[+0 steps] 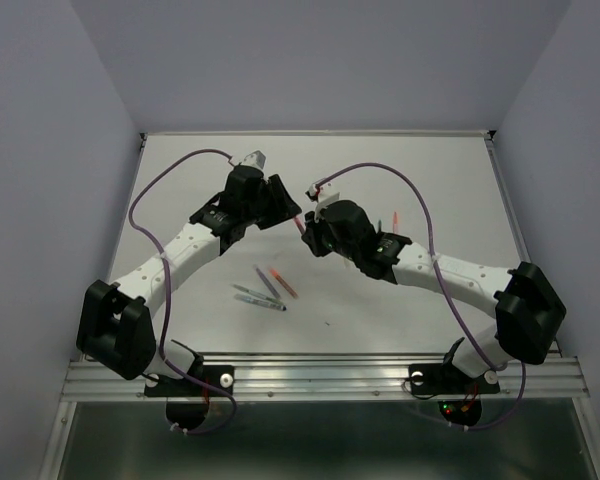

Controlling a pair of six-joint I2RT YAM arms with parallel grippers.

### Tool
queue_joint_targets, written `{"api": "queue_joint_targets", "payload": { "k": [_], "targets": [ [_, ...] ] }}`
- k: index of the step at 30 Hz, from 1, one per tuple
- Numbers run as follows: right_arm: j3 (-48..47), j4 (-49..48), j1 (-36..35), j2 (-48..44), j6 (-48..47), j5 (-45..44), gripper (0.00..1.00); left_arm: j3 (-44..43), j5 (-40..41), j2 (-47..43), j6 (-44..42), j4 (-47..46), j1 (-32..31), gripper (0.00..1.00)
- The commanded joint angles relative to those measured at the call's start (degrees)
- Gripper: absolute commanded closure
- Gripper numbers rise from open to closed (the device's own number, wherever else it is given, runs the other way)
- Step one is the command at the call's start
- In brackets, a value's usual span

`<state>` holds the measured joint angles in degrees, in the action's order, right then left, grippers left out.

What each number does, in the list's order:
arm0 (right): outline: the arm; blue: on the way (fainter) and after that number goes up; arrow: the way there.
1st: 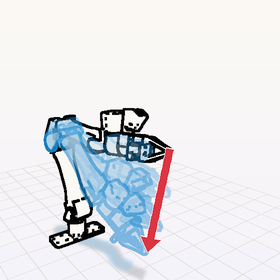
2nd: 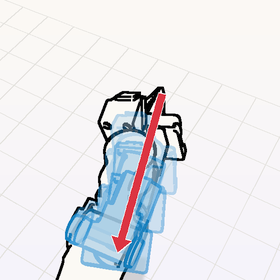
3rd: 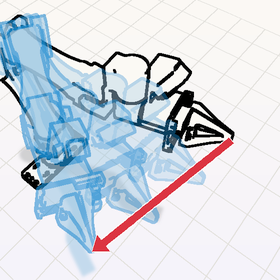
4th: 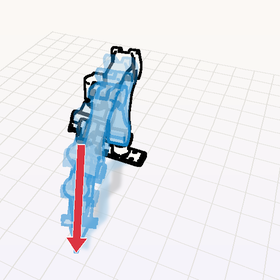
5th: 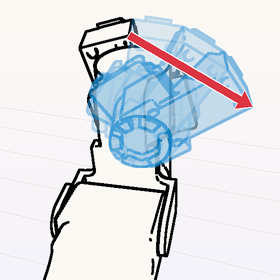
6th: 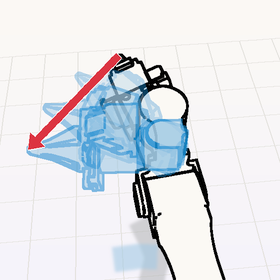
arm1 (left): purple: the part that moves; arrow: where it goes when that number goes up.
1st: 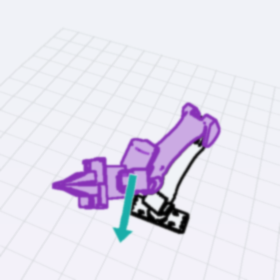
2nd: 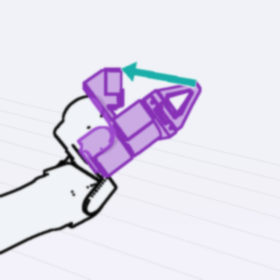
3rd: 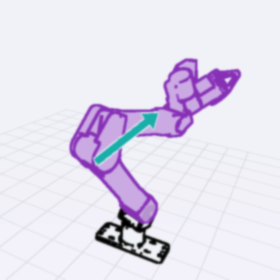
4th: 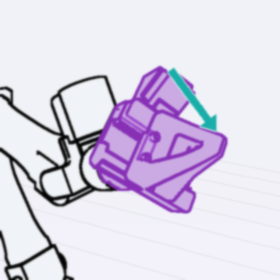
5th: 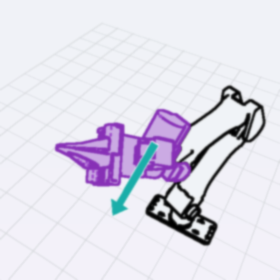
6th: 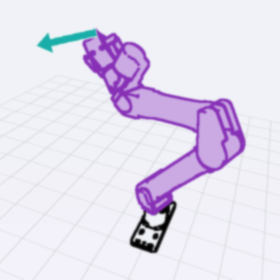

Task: Open the pen caps

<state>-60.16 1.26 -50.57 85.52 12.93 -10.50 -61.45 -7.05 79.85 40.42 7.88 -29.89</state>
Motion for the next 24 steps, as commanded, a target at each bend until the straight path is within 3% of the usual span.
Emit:
{"api": "queue_joint_targets", "payload": {
  "k": [1, 9, 19, 22, 24],
  "targets": [
    [-2.2, -2.2, 0.5, -1.2, 1.4, -0.2, 0.99, -2.7, 2.1, 0.0, 0.0, -1.5, -0.6, 0.42],
    [-4.1, -2.0, 0.5, -0.1, 1.0, 0.5, 0.99, -3.0, 1.4, 1.1, -0.2, -1.6, -1.0, 0.43],
    [-5.8, 0.6, 1.0, 1.7, 0.7, 1.7, 0.99, -3.4, 1.9, 1.3, 0.0, -1.6, -1.4, 0.78],
    [-6.6, 2.1, 1.0, 2.7, -0.4, 2.9, 0.99, -3.5, 1.9, 1.4, 0.0, -1.6, -1.5, 1.0],
    [-7.3, 3.0, 1.0, 3.9, -1.7, 5.3, 0.99, -3.6, 2.3, 1.6, 0.4, -1.6, -1.5, 1.0]
  ]
}}
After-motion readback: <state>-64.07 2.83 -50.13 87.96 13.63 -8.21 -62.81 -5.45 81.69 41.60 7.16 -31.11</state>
